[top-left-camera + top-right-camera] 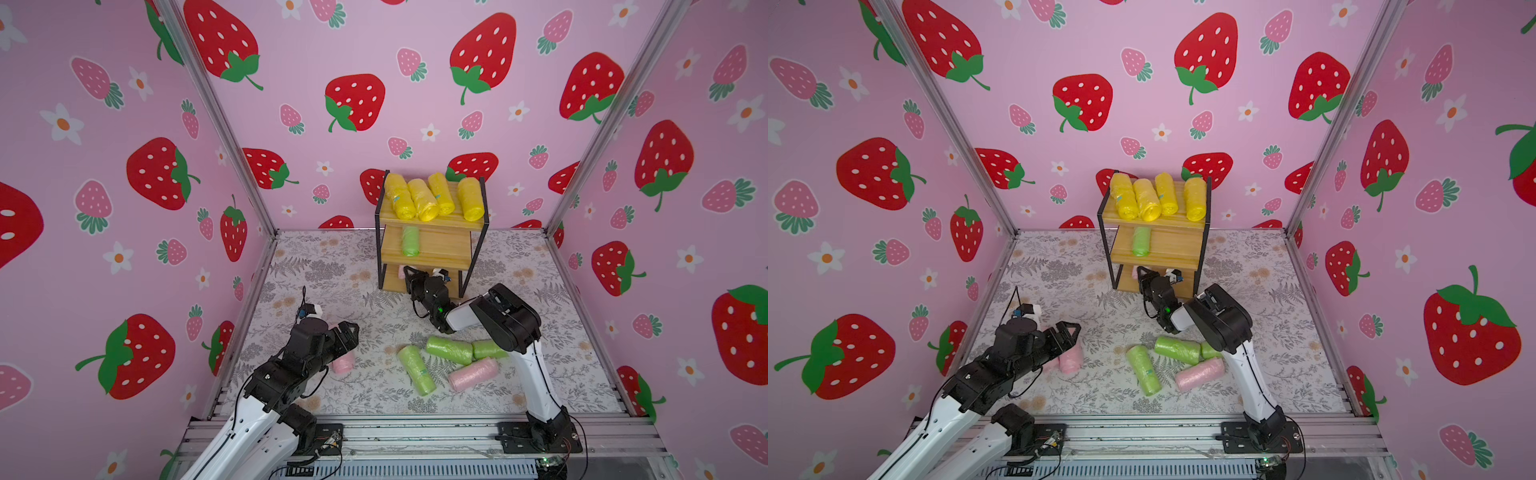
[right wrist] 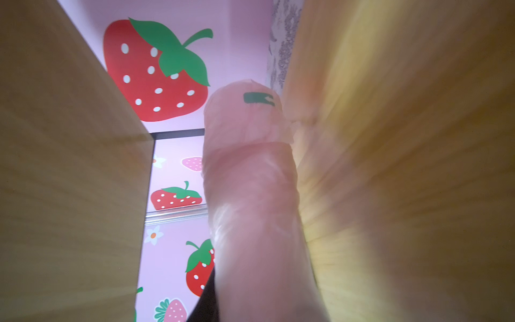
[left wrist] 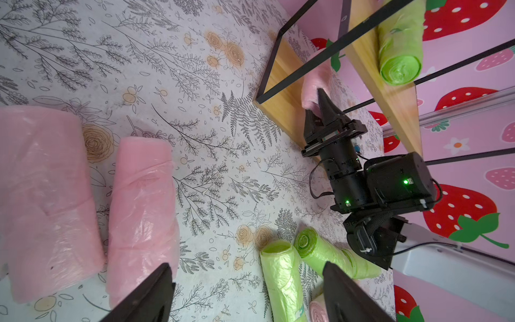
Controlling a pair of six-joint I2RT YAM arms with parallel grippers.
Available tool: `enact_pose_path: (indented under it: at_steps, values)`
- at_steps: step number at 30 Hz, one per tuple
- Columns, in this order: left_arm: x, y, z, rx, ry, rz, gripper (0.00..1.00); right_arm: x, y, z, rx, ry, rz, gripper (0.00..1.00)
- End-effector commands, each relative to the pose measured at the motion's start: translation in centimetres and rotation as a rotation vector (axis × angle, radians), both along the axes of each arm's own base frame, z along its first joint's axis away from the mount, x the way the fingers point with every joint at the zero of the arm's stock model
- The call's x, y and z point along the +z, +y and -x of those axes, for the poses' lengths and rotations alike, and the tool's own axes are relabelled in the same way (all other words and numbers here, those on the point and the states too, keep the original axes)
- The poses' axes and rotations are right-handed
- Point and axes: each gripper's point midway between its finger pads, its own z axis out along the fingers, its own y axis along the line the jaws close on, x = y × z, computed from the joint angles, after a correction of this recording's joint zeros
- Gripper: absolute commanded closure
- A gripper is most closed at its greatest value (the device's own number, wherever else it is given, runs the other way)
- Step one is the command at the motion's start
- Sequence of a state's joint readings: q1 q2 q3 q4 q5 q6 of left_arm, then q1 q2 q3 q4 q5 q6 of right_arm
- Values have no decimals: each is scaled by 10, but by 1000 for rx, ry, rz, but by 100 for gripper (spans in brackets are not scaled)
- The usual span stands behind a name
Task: Sort the rolls of trash bags by color and place them on the shelf
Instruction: Place the roll of trash bags on the shelf.
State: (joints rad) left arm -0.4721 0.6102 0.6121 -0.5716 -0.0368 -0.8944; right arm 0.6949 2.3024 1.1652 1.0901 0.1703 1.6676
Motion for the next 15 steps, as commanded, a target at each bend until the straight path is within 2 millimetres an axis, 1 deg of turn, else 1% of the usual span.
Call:
enact_pose_path:
  at_steps: [1,2,4,8,10,11,15]
  values:
    - [2,2,2,9,23,0,13,10,11,-8,31,-8,-28,71]
    - [-1,4,3,21,39,-5,13,9,13,-9,38,-2,-25,69]
    - [-11,11,6,54,92,-23,13,8,19,-10,53,2,-8,60]
    - [-31,14,14,60,206,-39,13,8,25,-13,81,9,46,50]
    - [-40,14,17,57,250,-39,13,7,25,-13,81,25,48,49]
    - [-44,14,18,59,273,-38,13,5,24,-11,75,34,37,44]
    - [-56,15,20,67,345,-21,12,-8,16,-3,46,72,15,41]
